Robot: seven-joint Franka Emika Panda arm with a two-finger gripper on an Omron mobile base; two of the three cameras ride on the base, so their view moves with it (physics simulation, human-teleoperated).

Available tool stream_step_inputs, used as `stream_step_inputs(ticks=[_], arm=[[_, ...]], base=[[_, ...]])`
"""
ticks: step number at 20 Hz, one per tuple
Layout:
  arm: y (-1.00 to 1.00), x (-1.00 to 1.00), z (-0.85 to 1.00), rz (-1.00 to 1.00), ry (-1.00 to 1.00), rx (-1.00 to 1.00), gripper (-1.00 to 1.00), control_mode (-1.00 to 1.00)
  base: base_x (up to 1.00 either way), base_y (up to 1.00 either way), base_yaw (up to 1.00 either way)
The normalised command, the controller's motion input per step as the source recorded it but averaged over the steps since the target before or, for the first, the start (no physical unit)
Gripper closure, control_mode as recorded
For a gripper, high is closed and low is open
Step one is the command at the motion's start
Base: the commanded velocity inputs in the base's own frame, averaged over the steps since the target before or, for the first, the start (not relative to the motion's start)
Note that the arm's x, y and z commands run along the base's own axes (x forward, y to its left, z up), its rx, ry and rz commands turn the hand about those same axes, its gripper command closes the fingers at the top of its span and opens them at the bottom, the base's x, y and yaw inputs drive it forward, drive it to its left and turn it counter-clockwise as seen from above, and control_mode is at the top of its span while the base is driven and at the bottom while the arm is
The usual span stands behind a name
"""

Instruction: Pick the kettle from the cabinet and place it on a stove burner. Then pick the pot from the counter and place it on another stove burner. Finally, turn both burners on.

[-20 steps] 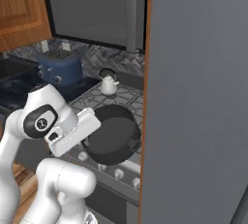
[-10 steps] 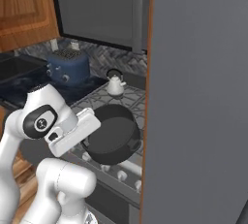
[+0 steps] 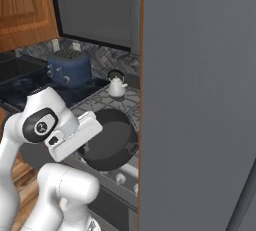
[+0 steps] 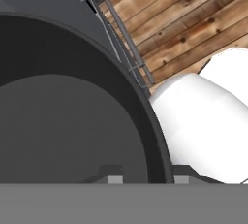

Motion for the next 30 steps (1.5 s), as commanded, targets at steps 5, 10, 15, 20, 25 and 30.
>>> stream_step_inputs(ticks=[5, 10, 15, 20, 25, 30], arm=[[0.0, 0.0, 0.0, 0.0, 0.0, 0.0, 1.0, 1.0], [0.0, 0.0, 0.0, 0.0, 0.0, 0.0, 1.0, 1.0], [0.0, 0.0, 0.0, 0.0, 0.0, 0.0, 1.0, 1.0], [0.0, 0.0, 0.0, 0.0, 0.0, 0.0, 1.0, 1.0], [0.0, 0.0, 0.0, 0.0, 0.0, 0.0, 1.0, 1.0], [0.0, 0.02, -0.02, 0.01, 0.0, 0.0, 1.0, -1.0]], base=[[0.35, -0.14, 0.01], [0.44, 0.0, 0.0], [0.3, 0.0, 0.01], [0.13, 0.0, 0.03], [0.19, 0.0, 0.06], [0.08, 0.0, 0.03]])
